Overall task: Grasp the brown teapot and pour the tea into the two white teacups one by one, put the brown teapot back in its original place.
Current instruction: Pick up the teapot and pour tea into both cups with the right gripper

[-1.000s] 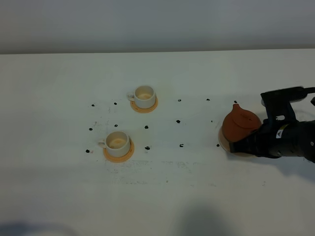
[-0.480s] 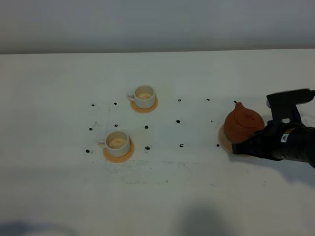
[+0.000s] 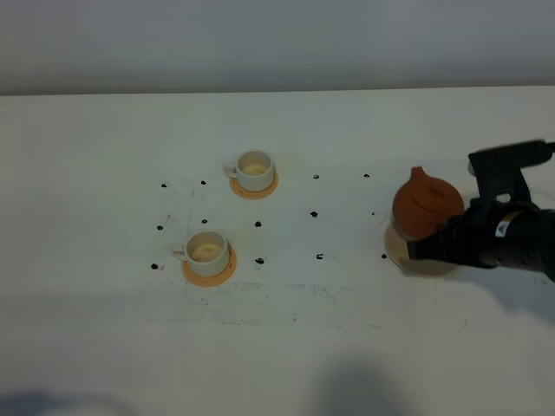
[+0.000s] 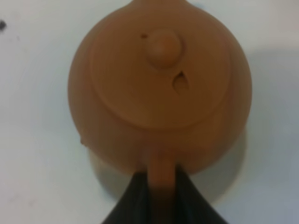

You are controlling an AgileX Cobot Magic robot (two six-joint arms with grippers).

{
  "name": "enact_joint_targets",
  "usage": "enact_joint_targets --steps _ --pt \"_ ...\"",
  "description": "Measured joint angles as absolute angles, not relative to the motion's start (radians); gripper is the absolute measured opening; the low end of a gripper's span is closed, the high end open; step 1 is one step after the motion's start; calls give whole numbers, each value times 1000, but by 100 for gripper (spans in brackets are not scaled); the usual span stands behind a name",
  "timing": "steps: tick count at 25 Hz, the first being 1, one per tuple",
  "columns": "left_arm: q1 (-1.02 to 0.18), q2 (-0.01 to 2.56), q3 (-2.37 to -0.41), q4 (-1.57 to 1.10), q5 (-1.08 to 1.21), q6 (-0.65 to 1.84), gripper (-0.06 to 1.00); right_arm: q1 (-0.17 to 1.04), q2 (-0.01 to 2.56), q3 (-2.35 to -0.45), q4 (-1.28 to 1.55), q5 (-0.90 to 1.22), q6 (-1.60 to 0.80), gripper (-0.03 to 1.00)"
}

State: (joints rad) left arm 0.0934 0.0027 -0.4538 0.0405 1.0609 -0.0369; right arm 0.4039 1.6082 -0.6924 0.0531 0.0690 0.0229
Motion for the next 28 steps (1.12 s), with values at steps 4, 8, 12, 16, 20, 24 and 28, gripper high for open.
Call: enact_joint_targets --steps 4,8,12,16,20,24,28 --pt "93 3 -454 41 1061 -37 57 411 1619 -751 53 85 -11 9" --pt "93 3 -454 41 1061 -37 57 429 1662 -803 53 99 -35 9" --pt "93 3 -454 41 1061 -37 57 459 1717 -869 52 120 -51 9" --pt "93 3 -454 41 1061 -37 57 490 1767 -950 52 144 -71 9" --pt "93 3 -454 41 1061 -37 57 520 1806 -1033 49 172 -103 9" --pt "93 3 -454 41 1061 -37 57 556 1836 -1089 49 190 -141 9" --pt "93 3 -454 41 1061 -37 57 571 1851 -1122 49 206 -172 9"
